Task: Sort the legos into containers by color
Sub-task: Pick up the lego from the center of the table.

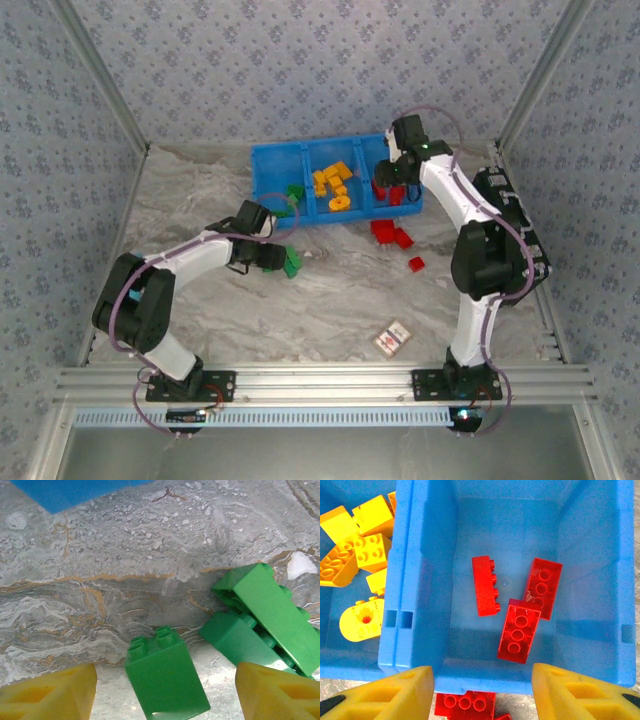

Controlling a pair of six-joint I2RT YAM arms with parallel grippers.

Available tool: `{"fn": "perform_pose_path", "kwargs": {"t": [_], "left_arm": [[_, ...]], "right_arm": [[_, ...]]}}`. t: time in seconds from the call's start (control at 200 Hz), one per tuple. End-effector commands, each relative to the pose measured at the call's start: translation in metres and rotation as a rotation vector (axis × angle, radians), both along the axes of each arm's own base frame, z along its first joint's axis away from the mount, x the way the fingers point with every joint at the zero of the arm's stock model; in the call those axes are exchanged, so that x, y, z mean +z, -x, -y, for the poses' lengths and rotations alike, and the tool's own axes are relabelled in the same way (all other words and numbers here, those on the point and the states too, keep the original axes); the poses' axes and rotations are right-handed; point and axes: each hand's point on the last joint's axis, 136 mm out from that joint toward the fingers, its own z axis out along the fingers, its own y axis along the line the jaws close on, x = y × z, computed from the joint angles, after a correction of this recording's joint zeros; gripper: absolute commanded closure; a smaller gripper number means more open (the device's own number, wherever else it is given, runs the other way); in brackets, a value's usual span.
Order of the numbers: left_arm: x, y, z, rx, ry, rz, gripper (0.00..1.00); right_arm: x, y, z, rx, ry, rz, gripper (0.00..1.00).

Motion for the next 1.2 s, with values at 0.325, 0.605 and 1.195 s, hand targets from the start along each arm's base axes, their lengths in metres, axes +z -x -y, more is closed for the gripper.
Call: {"fn": "perform_pose_path", "kwargs": {"t": [0.325,0.605,1.195], "left_arm": [[-0.015,0.008,-0.007,0.028,-0.040,-0.042,0.34],[-0.025,0.010,-0.009,0.036,-0.047,-0.060,0.43],[-0.002,0.003,-0.009,0.057,-0.039,-0.016,0.65]], "right_arm": [[0.020,0.016,-0.002,0.026,-0.008,0.041,0.43],[0.025,0.024,-0.003,0.024,0.003,0.054,0.42],[0.027,0.093,0.016,0.025,0.024,-0.010,0.41]]}}
